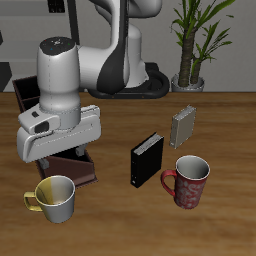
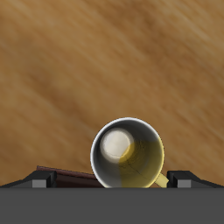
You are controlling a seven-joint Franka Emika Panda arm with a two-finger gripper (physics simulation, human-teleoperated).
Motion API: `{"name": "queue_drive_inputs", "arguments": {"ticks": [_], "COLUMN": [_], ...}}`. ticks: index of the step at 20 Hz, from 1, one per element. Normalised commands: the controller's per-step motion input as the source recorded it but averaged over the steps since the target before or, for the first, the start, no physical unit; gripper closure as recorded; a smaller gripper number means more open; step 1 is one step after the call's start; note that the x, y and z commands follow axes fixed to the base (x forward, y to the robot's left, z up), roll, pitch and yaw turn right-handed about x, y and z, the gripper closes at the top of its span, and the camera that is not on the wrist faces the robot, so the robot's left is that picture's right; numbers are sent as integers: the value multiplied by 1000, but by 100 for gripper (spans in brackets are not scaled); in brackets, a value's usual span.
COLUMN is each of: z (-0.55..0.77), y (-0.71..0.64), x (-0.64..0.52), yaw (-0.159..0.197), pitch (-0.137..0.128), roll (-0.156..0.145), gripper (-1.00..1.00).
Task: Place the white-yellow mug into the right desk caddy's right compartment and place the black book into the right desk caddy's back compartment
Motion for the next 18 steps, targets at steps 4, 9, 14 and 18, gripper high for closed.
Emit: {"name": "queue_drive_inputs", "arguments": {"ticks": [4,9,14,18], "z": [-267,-216,-348,-305], "y": [-18,-11,-1,-101], "x": [32,6,-40,-13], "yaw": [77,35,68,33], "pitch": [7,15,47,53], "roll": [-20,-3,-12,-18], "gripper": [-100,-100,-100,-100]}}
